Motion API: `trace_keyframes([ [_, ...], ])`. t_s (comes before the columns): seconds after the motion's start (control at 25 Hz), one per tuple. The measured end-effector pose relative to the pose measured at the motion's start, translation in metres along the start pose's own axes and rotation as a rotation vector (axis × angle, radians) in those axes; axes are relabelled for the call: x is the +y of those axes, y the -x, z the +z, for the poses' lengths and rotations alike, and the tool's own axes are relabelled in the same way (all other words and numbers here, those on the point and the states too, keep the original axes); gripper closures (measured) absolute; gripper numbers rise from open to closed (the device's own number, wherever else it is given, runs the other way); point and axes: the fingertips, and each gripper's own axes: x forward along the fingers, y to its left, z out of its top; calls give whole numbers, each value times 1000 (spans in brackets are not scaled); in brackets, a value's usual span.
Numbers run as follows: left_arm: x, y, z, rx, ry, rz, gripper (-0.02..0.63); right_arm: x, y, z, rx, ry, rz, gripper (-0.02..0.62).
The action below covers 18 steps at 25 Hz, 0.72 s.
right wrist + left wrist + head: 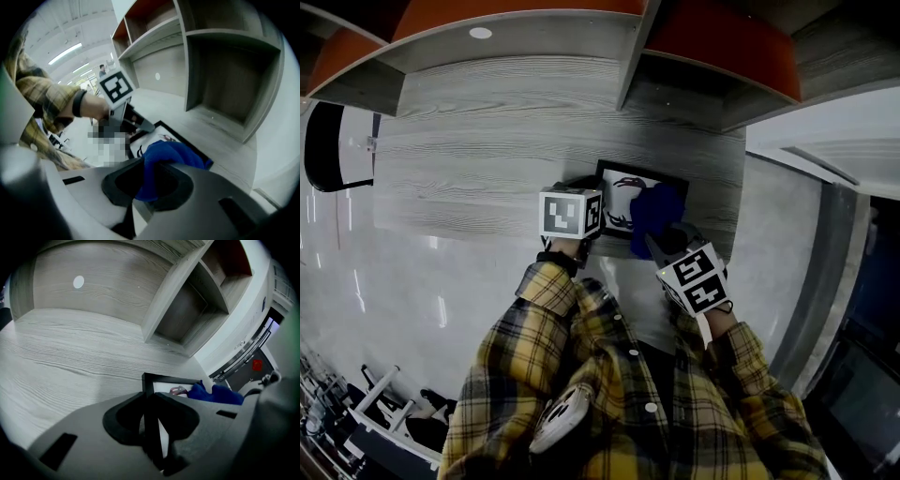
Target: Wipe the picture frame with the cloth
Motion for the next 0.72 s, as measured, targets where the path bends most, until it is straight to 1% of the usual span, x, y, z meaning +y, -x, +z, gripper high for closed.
trace_keyframes([
  [0.08,0,-1,0,-3,-3,-7,529,-12,3,33,-80,1,-29,543],
  [0.16,1,-1,1,-4,-5,-10,530,-26,-3,63,-140,27,-65,543],
  [0.24,0,-5,-1,-6,-6,-25,529,-37,-17,86,-157,60,-94,543],
  [0.28,0,-5,-1,-7,-6,-29,529,-42,-28,91,-141,79,-106,543],
  [0.36,-1,-5,-1,-10,-4,-32,529,-50,-52,87,-61,129,-130,543],
  [0.44,-1,2,2,4,1,-13,529,-52,-72,75,10,161,-139,543],
  [0.52,-2,10,5,17,-3,6,529,-49,-79,66,15,148,-136,543],
  [0.68,-2,7,4,13,-6,-12,529,-33,-77,51,26,99,-93,543],
  [0.72,-2,10,5,13,-7,-5,529,-29,-76,47,33,95,-84,543],
])
